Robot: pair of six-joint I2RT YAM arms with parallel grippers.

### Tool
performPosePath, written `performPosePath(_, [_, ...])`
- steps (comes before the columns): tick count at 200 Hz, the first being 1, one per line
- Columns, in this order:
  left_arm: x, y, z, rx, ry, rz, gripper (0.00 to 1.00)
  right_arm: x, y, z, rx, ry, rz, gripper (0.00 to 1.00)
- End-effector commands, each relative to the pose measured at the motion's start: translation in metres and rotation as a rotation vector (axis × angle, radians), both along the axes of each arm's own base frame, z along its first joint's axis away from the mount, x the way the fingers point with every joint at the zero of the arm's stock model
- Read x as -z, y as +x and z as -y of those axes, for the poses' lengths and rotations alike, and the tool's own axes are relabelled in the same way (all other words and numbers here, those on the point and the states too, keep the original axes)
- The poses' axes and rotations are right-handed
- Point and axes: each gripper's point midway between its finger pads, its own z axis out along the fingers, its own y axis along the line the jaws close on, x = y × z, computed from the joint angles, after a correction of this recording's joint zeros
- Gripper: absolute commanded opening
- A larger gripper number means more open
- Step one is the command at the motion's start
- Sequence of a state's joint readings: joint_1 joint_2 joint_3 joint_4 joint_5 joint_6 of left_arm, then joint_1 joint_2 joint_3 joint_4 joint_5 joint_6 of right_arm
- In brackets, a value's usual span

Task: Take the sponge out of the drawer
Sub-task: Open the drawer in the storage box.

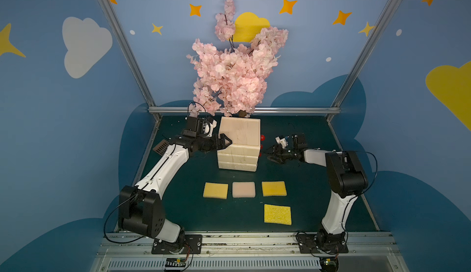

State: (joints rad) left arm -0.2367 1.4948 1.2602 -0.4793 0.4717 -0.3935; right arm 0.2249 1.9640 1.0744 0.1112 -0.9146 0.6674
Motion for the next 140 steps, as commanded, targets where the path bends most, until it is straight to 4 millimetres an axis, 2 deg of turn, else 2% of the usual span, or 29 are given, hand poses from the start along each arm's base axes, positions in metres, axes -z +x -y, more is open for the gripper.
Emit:
performPosePath(1, [0.003,-0.005,0.008,0.035,-0.025,-0.019,0.93,-0.007,0.009,-0.012,-0.022,0.058,0.018,0.64])
performPosePath(68, [0.006,-0.004,0.01,0.04,-0.024,-0.027,0.91,0.011,0.014,-0.025,-0.041,0.059,-0.016,0.6])
performPosePath(140, [0.005,-0.005,0.009,0.043,-0.022,-0.023,0.91,0.02,0.019,-0.031,-0.04,0.085,-0.028,0.54])
